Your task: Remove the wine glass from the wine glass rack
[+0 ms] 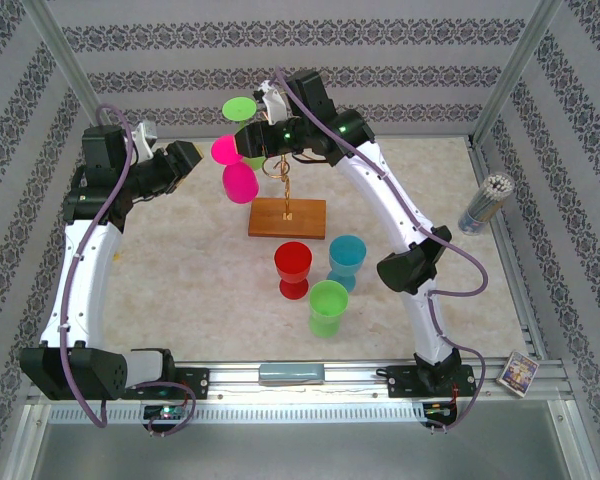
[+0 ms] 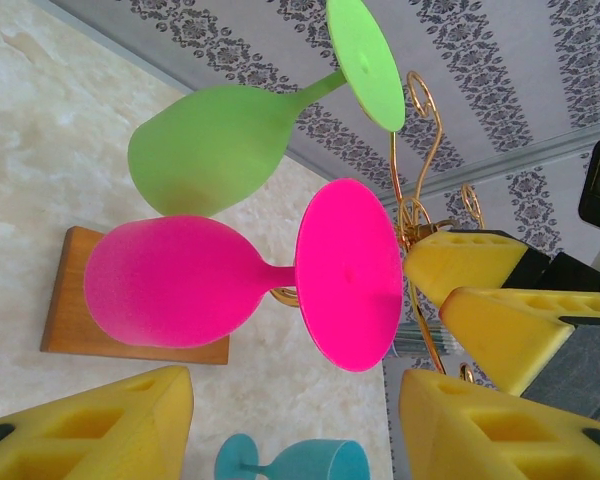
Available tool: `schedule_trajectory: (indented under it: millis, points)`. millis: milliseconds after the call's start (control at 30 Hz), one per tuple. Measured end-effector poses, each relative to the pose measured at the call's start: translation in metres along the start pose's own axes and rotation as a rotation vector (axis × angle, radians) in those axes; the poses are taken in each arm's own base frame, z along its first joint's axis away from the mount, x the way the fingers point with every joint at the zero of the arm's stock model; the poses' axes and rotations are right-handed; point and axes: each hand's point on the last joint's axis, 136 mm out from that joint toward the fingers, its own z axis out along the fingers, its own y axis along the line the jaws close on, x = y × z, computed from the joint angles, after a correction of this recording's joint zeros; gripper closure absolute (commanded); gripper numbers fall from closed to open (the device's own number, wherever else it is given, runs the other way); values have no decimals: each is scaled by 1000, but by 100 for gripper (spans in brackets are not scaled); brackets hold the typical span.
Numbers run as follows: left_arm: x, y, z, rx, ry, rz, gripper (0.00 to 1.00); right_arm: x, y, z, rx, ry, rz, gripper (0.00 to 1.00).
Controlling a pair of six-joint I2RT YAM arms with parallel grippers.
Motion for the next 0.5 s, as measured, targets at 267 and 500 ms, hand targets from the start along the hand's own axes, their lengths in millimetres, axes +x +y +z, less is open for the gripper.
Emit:
schedule_trajectory:
  millis: [267, 500]
  points:
    - [3, 5, 3, -5, 7, -7, 43, -3, -2, 2, 3, -7, -2, 50]
    - [2, 7, 2, -7, 4, -10, 43, -4, -5, 2, 7, -9, 0, 49]
